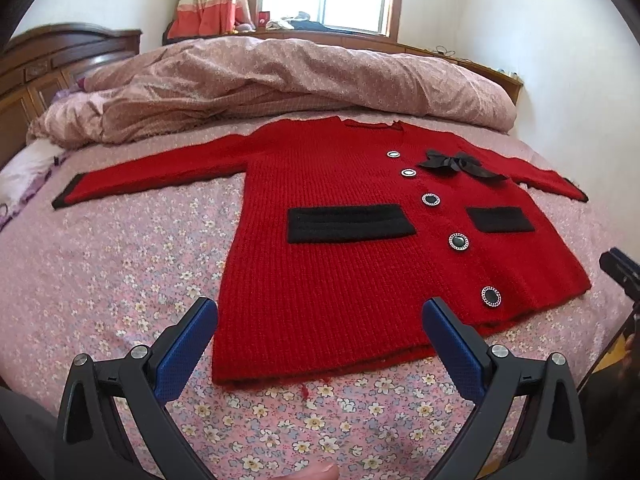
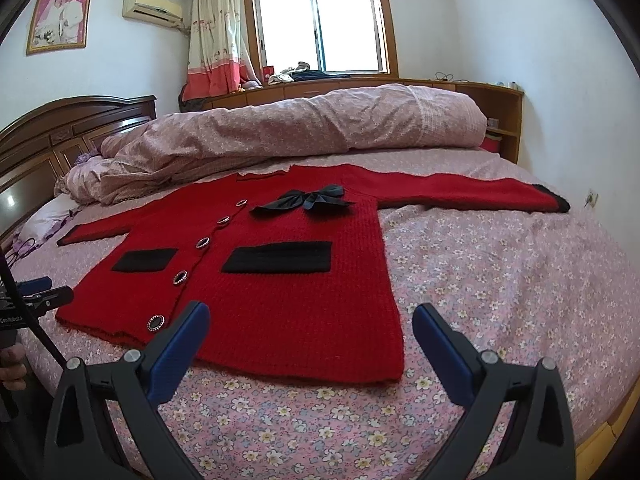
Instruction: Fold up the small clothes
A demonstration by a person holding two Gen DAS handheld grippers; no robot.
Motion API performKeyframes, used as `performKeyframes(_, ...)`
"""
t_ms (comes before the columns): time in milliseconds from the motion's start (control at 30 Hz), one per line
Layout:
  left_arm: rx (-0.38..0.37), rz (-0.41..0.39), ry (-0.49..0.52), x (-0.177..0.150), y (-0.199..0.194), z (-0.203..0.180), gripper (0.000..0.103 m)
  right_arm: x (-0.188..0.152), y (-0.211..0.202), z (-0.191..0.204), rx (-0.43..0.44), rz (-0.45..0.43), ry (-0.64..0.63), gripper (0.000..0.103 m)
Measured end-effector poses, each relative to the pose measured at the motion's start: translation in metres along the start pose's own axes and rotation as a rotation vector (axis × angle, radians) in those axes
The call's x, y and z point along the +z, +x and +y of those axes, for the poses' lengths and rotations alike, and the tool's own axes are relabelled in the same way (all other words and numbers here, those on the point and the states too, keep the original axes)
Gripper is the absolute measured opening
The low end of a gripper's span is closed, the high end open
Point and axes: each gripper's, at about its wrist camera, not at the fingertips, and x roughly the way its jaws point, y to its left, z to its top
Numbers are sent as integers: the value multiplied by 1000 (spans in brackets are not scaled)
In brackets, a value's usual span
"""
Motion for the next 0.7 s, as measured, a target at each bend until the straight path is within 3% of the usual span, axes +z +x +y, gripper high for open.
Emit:
performKeyframes(333, 5, 5, 2, -1, 1, 0, 99, 2, -5, 2, -6, -31, -14, 103)
performKeyframes(700, 3, 10, 5, 0, 1, -2, 99, 1, -2, 5, 8, -8, -18, 103)
